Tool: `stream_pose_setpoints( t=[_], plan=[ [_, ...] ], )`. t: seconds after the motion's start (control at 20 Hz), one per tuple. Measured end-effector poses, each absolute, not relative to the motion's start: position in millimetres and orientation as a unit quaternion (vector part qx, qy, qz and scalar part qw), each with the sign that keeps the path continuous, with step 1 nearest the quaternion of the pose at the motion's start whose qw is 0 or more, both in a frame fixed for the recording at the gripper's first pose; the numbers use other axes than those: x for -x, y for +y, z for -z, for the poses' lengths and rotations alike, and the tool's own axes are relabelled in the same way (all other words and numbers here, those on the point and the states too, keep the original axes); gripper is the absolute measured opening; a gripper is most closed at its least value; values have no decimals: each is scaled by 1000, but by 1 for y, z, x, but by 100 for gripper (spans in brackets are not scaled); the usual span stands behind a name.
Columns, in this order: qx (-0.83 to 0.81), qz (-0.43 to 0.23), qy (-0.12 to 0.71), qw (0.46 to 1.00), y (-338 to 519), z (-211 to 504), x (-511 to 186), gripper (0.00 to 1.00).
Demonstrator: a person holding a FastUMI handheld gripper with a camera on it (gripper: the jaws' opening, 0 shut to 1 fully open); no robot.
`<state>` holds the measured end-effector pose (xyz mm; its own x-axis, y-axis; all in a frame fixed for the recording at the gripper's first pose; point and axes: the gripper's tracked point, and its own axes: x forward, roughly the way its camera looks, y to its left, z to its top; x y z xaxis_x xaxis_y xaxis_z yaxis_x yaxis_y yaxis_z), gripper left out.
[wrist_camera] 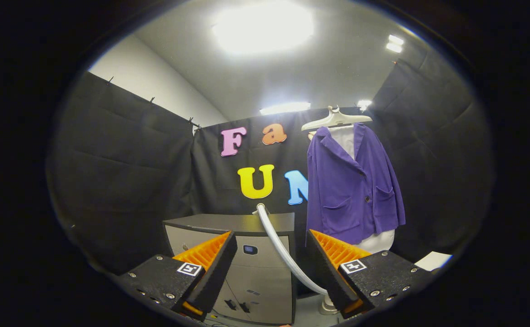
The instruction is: Iron the clothes twice with a garment steamer, once on the left side and once on the right side.
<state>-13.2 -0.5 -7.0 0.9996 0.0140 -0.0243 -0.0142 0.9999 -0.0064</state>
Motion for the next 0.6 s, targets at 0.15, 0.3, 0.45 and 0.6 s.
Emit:
stream_pose_setpoints(
  t=[0.15,0.3,0.45,0.6],
  plan=[
    [7,-3,9,1000,-3,5,15,94],
    [7,-2,8,1000,-4,6,16,94],
    [8,-2,12,1000,-4,8,18,94],
    [8,-4,17,1000,-4,10,18,94]
  ],
)
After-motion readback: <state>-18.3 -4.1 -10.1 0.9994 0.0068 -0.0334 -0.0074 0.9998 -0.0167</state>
